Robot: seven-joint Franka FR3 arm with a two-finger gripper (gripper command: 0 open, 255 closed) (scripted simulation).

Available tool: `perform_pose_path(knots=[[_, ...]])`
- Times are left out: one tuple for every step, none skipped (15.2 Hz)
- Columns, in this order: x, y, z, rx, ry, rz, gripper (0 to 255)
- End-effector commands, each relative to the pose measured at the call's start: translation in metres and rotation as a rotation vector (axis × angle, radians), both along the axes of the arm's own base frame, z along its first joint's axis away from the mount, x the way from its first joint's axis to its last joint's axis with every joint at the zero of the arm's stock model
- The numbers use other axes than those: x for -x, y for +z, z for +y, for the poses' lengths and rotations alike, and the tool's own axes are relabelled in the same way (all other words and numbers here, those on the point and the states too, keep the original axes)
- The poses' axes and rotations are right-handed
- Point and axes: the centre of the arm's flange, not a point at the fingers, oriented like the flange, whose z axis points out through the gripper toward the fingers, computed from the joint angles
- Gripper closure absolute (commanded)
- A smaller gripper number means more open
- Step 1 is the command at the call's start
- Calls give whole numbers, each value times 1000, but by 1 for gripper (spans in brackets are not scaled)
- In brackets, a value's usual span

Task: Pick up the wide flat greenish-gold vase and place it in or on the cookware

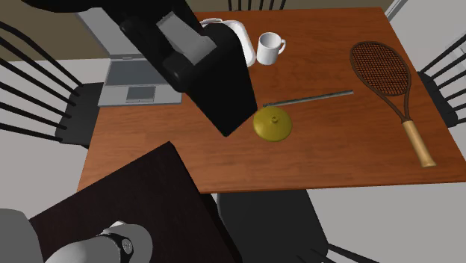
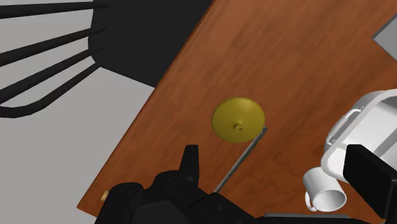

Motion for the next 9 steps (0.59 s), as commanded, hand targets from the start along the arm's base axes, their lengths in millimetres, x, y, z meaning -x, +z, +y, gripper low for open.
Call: perform_pose_path(knots=[[0,0,0,0,0,0,0],[-9,-10,1,-1,-2,4,0],[-17,-21,3,-3,-4,8,0],[-26,-31,4,-4,-6,12,0],[-34,-41,6,-5,-9,16,0],[-43,-52,7,-6,-11,20,0],[-51,-62,9,-8,-13,24,0],[-59,-73,10,-9,-15,28,0],[-68,-83,12,-10,-17,32,0]])
